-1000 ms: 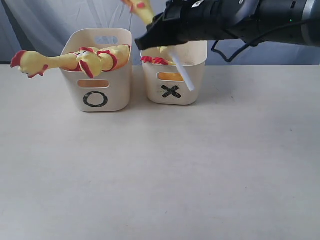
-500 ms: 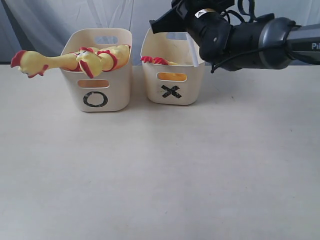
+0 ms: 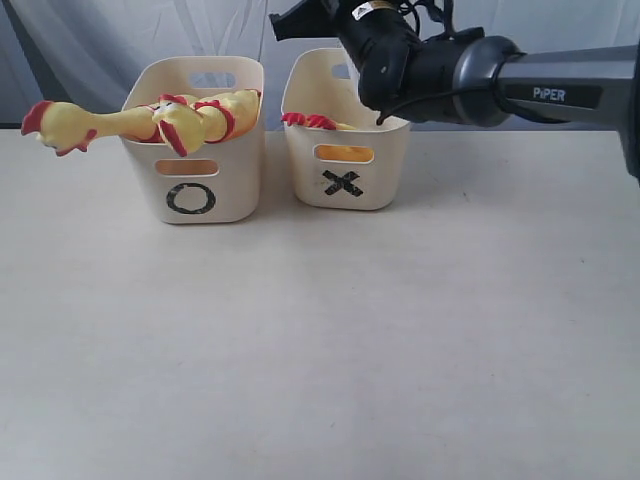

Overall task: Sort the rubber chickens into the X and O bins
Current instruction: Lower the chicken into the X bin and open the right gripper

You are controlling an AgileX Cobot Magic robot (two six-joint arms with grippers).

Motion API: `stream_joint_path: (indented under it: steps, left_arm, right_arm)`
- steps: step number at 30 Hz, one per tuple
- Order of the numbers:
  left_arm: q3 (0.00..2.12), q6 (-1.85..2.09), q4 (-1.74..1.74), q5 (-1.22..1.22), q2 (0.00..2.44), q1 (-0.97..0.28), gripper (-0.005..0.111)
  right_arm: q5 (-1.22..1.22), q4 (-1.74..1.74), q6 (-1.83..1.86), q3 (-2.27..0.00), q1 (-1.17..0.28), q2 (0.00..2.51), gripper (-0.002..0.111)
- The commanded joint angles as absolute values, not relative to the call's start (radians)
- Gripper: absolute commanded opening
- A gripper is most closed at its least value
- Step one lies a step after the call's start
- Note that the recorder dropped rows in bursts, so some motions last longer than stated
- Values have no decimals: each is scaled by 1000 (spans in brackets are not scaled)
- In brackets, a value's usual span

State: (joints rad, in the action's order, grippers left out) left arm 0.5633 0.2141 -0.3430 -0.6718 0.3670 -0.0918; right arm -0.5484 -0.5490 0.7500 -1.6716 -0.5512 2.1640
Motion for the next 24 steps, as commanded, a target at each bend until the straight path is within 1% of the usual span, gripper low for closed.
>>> stream_joint_path:
  steps: [1,9,18,22,24]
  left_arm:
    - [559,217,-350,-673,359,-92,0]
    - [559,217,-350,-675,359,-92,0]
    - [559,217,-350,-675,359,-92,0]
    - [559,217,-350,-675,359,-92,0]
    - [559,217,-350,-675,359,-92,0]
  right_arm:
    - [-554,-547,750,-1710,-547,2206,-1]
    - [-528,-577,765,-1710,-486,2237,-1]
    - [-356,-574,763,-1710,-438,2269,-1]
    - [-338,-591,763,-1710,-431,2292,-1]
    - [-320,-593,763,-1710,-431,2299,13]
